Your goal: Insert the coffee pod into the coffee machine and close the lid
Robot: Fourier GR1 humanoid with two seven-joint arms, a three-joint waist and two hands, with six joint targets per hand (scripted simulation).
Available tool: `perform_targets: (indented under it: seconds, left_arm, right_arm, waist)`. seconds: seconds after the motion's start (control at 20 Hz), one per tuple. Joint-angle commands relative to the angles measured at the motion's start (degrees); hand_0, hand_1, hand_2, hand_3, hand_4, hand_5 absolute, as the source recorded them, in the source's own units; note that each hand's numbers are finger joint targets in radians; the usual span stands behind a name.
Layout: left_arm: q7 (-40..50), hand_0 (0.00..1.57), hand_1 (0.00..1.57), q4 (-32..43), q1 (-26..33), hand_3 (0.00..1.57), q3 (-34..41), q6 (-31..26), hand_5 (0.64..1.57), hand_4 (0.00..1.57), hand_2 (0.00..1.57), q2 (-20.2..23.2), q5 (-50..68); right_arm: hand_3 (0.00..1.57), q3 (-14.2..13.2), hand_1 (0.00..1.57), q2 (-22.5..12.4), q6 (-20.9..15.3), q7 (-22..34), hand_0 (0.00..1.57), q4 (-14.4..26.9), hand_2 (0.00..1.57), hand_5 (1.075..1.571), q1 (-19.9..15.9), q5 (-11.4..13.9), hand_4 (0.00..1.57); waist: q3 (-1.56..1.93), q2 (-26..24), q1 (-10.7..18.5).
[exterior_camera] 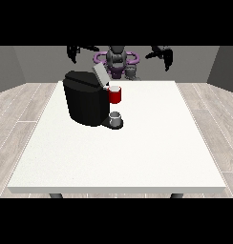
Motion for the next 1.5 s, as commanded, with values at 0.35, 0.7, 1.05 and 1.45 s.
perform_targets:
  seconds: [0.35, 0.7, 1.05, 1.45]
  left_arm:
    - [4.74, 0.00, 0.00, -14.92, 7.50, 0.00, -5.32, 2.94, 1.571, 0.30, 0.00, 0.15, 4.41]
    - [5.91, 0.00, 0.00, -20.67, 9.27, 0.00, -4.45, 2.04, 1.571, 0.36, 0.00, 2.43, 7.89]
    - [8.33, 0.00, 0.00, -25.40, 9.98, 0.00, -4.97, 4.26, 1.571, 0.34, 0.00, 2.96, 8.33]
    - [4.86, 0.00, 0.00, -25.10, 8.77, 0.00, -5.44, 5.94, 1.571, 0.36, 0.00, 4.62, 6.38]
  right_arm:
    - [0.00, -0.33, 0.00, 1.68, 0.88, 2.22, 0.00, 5.66, 0.00, 1.571, -5.90, -3.92, 0.07]
    - [0.00, 1.08, 0.00, 1.63, 2.08, -0.33, 0.00, 8.03, 0.00, 1.571, -10.29, -3.64, 0.00]
    - [0.00, 3.21, 0.00, 2.44, 0.95, -0.44, 0.00, 10.53, 0.00, 1.571, -14.76, -1.51, 0.00]
    - [0.00, 4.12, 0.00, 3.22, -0.08, -3.10, 0.00, 12.23, 0.00, 1.571, -19.54, 0.04, 0.16]
  waist:
    - [-0.01, 5.53, -1.37]
    - [-0.01, 9.89, -2.28]
    - [-0.01, 11.71, -2.37]
    - [-0.02, 17.20, -2.15]
